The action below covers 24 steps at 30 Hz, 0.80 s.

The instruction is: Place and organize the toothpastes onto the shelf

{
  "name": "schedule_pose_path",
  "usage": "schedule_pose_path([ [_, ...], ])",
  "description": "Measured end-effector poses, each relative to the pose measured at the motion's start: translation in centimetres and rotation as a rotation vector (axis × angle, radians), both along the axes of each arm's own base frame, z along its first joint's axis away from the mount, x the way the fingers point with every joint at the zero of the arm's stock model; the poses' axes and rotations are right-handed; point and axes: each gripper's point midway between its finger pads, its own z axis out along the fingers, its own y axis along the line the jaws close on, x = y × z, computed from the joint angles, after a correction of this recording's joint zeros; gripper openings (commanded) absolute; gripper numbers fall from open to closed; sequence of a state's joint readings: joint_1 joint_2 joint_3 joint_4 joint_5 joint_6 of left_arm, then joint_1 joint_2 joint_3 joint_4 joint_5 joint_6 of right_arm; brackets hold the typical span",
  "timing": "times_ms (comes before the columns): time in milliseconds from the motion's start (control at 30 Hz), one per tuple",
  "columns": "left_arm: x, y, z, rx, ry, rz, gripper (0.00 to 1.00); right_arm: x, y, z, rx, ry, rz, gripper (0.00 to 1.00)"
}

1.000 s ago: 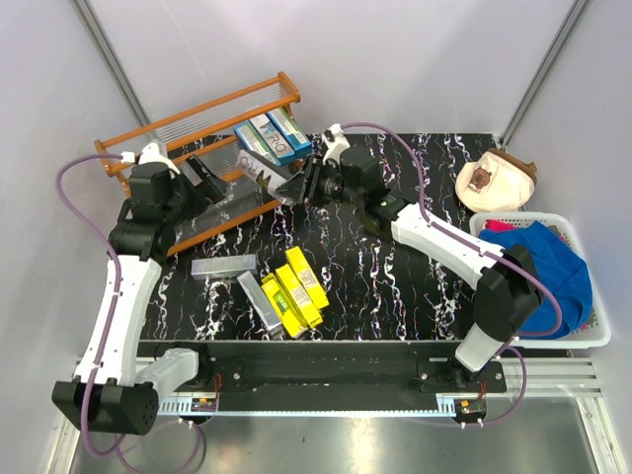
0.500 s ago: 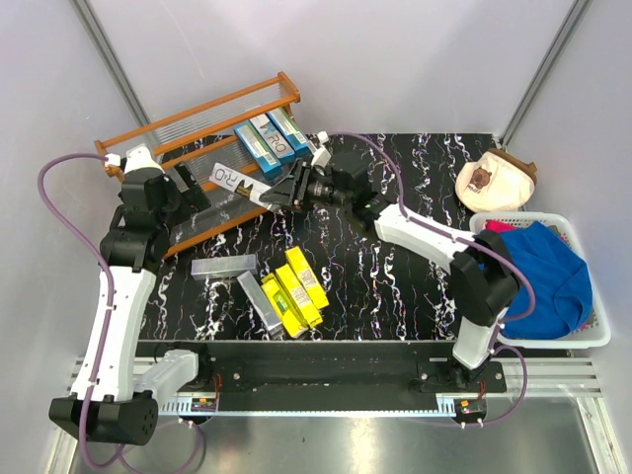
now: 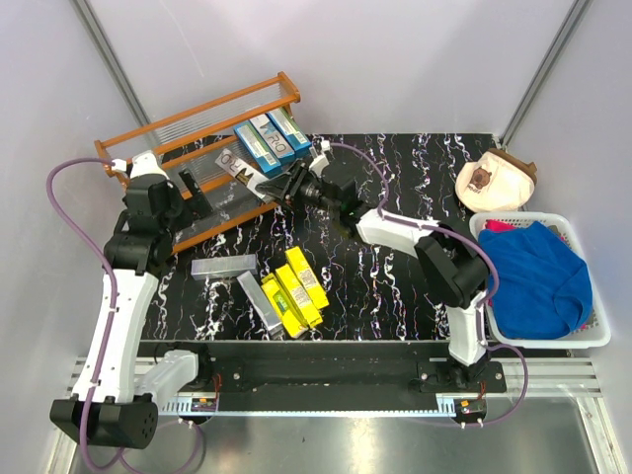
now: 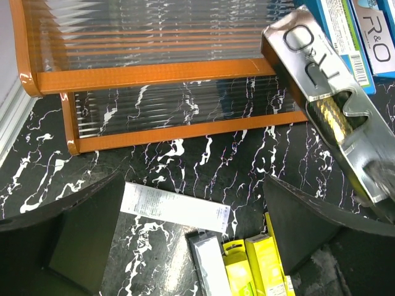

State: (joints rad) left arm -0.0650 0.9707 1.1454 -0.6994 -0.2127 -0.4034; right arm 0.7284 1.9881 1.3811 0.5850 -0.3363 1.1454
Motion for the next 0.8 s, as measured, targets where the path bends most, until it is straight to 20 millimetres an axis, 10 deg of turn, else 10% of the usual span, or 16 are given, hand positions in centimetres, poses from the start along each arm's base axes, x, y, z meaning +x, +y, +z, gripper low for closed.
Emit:
schedule_pose_path([
  [233, -0.5, -0.1, -0.3, 0.008, -0.009, -0.014, 0.99, 2.9, 1.1, -3.3, 0.025, 0.03, -0.111, 0.31],
  [800, -1.0, 0.1, -0.6, 0.032, -0.013, -0.031, 0.99, 6.1, 3.6, -3.6, 0.117, 0.089, -0.243, 0.31],
])
